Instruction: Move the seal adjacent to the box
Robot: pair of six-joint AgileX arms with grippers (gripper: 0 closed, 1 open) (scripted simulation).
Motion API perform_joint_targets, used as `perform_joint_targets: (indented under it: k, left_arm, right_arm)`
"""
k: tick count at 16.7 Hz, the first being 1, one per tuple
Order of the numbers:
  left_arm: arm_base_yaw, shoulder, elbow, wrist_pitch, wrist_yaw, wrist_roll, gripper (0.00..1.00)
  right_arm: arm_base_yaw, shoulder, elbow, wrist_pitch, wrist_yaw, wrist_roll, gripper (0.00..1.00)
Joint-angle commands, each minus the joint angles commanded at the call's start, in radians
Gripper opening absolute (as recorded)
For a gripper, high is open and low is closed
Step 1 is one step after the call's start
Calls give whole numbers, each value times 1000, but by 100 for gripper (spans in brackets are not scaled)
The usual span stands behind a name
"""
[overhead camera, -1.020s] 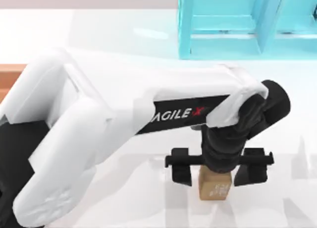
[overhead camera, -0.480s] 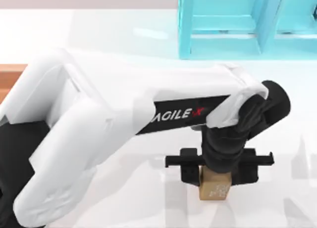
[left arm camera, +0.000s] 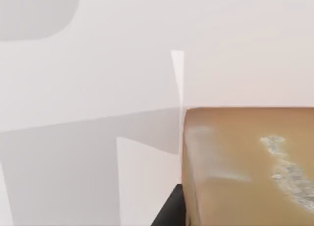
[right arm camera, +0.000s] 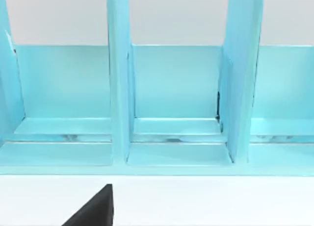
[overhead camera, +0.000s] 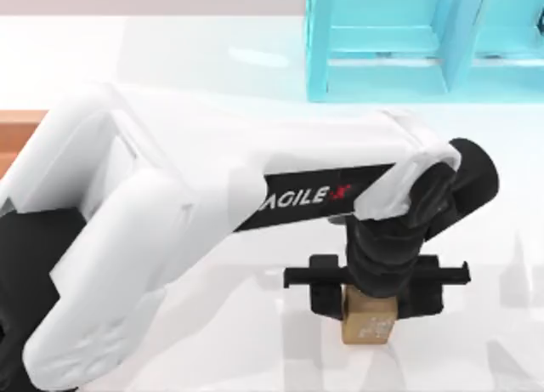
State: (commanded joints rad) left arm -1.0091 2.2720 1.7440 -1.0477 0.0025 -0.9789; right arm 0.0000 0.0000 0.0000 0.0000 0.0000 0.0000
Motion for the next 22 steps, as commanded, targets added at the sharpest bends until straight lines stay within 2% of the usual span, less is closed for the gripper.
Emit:
perform_joint_targets:
  k: [3, 9, 15, 18, 22]
  left_arm:
    - [1, -4, 16, -17, -3, -1, 0]
    - [0, -42, 129, -169, -1, -1, 0]
    - [15, -45, 127, -177, -1, 15, 0]
    - [110, -91, 107, -202, -3, 108, 0]
    - [302, -190, 60, -248, -5, 294, 0]
  right_arm:
    - [0, 0, 0, 0, 0, 0, 100]
    - [0, 0, 0, 0, 0, 0, 100]
    - [0, 0, 0, 0, 0, 0, 100]
    - [0, 0, 0, 0, 0, 0, 100]
    - [0, 0, 0, 0, 0, 0, 100]
